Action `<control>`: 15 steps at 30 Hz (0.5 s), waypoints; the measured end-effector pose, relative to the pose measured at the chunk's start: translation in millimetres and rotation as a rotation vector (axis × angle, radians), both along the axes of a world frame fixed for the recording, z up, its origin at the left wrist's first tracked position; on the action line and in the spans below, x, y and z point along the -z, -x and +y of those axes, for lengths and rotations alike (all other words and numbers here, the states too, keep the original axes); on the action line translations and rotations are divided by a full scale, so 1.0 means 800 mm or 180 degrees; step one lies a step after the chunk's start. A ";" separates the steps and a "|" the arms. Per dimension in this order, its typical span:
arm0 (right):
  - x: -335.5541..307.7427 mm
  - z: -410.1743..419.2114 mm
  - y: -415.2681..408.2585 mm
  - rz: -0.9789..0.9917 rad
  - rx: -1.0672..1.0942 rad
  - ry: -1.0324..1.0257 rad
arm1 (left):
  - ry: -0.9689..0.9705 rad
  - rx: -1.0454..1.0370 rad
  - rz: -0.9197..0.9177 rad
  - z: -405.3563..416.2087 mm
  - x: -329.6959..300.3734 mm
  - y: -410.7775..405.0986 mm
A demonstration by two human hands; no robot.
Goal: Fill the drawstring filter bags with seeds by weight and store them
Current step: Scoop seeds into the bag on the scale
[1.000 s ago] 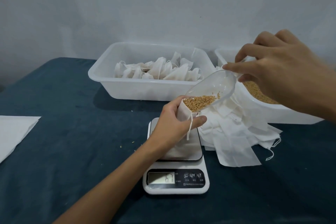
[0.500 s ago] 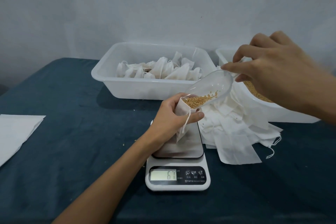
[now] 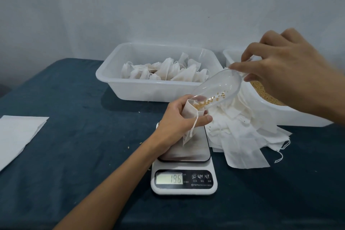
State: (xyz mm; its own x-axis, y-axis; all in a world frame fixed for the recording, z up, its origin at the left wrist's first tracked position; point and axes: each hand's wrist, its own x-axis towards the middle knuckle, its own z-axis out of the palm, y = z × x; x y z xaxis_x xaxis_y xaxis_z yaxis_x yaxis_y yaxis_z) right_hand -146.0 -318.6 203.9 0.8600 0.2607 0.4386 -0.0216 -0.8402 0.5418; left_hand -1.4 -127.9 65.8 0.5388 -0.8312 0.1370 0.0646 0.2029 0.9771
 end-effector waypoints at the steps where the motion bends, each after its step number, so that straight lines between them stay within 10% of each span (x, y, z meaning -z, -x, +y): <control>1: 0.000 0.000 0.000 -0.0004 -0.0001 -0.0003 | 0.0000 -0.0002 -0.0004 0.000 0.001 -0.001; 15: 0.000 -0.001 0.000 -0.0097 -0.0028 0.0003 | 0.0036 -0.0003 -0.0122 -0.003 0.005 -0.004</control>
